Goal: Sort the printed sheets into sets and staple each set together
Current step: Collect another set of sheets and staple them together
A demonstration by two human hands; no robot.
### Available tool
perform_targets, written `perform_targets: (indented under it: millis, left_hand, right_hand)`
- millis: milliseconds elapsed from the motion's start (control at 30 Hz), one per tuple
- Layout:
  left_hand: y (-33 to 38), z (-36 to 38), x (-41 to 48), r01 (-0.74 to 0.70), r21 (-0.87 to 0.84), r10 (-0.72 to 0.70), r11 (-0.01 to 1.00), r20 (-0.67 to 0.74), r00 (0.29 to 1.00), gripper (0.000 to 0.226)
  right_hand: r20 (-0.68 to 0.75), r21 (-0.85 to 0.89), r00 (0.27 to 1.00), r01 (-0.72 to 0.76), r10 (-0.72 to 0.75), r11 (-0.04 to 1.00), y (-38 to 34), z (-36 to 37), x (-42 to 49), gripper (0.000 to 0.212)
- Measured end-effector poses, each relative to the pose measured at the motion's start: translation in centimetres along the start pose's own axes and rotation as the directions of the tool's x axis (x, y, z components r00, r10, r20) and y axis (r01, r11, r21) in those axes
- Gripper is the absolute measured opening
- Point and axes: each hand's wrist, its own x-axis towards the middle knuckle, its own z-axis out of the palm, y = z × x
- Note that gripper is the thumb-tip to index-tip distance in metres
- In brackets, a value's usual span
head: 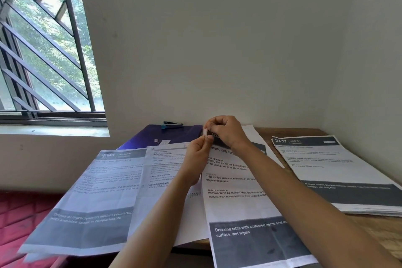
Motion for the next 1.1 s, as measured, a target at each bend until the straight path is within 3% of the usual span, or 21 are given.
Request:
perform_targets:
  millis: [167, 267, 367, 433, 533, 667, 867, 1000, 1100]
  left_hand:
    - [-0.1, -0.1, 0.0, 0.006, 0.0, -0.006, 1.0, -0.022, 1.0, 0.038]
    - [-0.3, -0.2, 0.1, -0.004, -0.009, 0.003, 1.0, -0.071, 0.997, 0.035]
    - [-0.2, -0.3, 0.1, 0.005, -0.072, -0.013, 0.997, -0.108, 0.994, 0.029]
    - [0.0, -0.4, 0.1, 0.017, -0.134, -0.033, 0.991, -0.121, 0.992, 0.027]
    - [0.3, -0.8, 0.1, 0.04, -0.234, -0.077, 0.971, -0.149, 0.986, 0.024]
    - [0.8, -1.0, 0.0, 0.056, -0.325, -0.113, 0.944, -0.159, 0.981, 0.025]
    - [1.7, -1.0, -0.6, -0.002, -0.374, -0.094, 0.927, -0.237, 0.967, 0.026]
    - [2.9, -0.5, -0.7, -0.038, -0.344, -0.071, 0.938, -0.3, 0.951, 0.025]
    - [5.4, 0.0, -0.1, -0.083, -0.291, -0.003, 0.953, -0.282, 0.959, 0.027]
  right_hand:
    - [0.041, 0.101, 0.994, -0.105, 0.101, 0.989, 0.1, 0.2, 0.0, 0.024]
    - [0.084, 0.193, 0.996, -0.057, 0.041, 0.98, -0.5, 0.0, -0.3, 0.021]
    - [-0.037, 0.296, 0.998, 0.059, -0.05, 0.953, -1.3, -1.4, -0.4, 0.018]
    - [-0.157, 0.138, 0.982, 0.124, -0.102, 0.983, -0.5, -3.2, -0.5, 0.007]
    - [-0.271, -0.106, 0.958, 0.066, -0.093, 0.992, 1.8, -6.7, -1.3, 0.043]
    - [-0.236, -0.107, 0.962, -0.166, 0.137, 0.98, 4.4, -10.4, -3.7, 0.071]
    - [0.05, 0.153, 0.93, -0.367, 0.364, 0.918, 5.8, -13.1, -6.5, 0.047]
    - [0.097, 0.214, 0.949, -0.315, 0.301, 0.925, 4.8, -13.6, -7.9, 0.018]
    - [0.075, 0.238, 0.964, -0.266, 0.256, 0.934, 3.7, -14.2, -7.9, 0.013]
